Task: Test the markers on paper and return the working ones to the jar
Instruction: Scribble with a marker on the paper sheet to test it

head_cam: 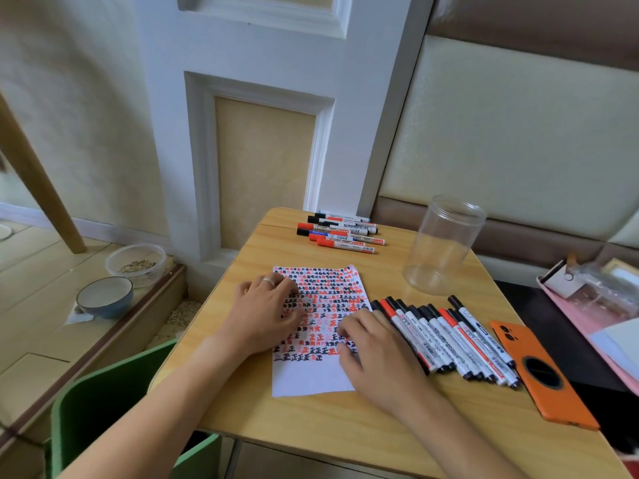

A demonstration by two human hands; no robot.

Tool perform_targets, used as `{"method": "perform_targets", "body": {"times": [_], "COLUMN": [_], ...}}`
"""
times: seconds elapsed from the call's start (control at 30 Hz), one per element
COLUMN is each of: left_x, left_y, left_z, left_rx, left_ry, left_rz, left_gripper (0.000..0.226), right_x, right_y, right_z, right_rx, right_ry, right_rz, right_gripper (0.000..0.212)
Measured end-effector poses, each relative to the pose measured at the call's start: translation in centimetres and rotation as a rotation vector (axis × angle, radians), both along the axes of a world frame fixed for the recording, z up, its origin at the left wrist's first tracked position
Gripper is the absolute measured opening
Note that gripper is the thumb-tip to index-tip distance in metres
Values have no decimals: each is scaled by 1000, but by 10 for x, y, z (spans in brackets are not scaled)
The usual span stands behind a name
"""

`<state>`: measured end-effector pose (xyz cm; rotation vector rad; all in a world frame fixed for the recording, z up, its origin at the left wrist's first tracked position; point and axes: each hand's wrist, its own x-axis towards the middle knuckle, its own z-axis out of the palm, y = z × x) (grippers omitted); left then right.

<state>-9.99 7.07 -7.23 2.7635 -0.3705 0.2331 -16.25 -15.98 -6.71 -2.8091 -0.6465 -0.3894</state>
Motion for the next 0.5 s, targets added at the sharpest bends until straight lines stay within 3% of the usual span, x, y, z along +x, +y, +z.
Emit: {"method": "perform_targets", "body": {"times": [0.2, 0.37, 0.5], "left_x": [27, 29, 29], "left_y": [12, 12, 11], "left_z": [0, -3, -1], "left_rx": [4, 14, 23], "left_ry": [77, 81, 87], "left_rz": [-9, -3, 3], "left_gripper": [58, 60, 59], "right_x": [6, 35, 84], "right_y": [0, 4, 18], "right_z": [14, 25, 33], "right_rx": [-54, 18, 73], "right_ry": [105, 163, 106], "right_rz": [21, 35, -29], "right_gripper": [17, 12, 15]}}
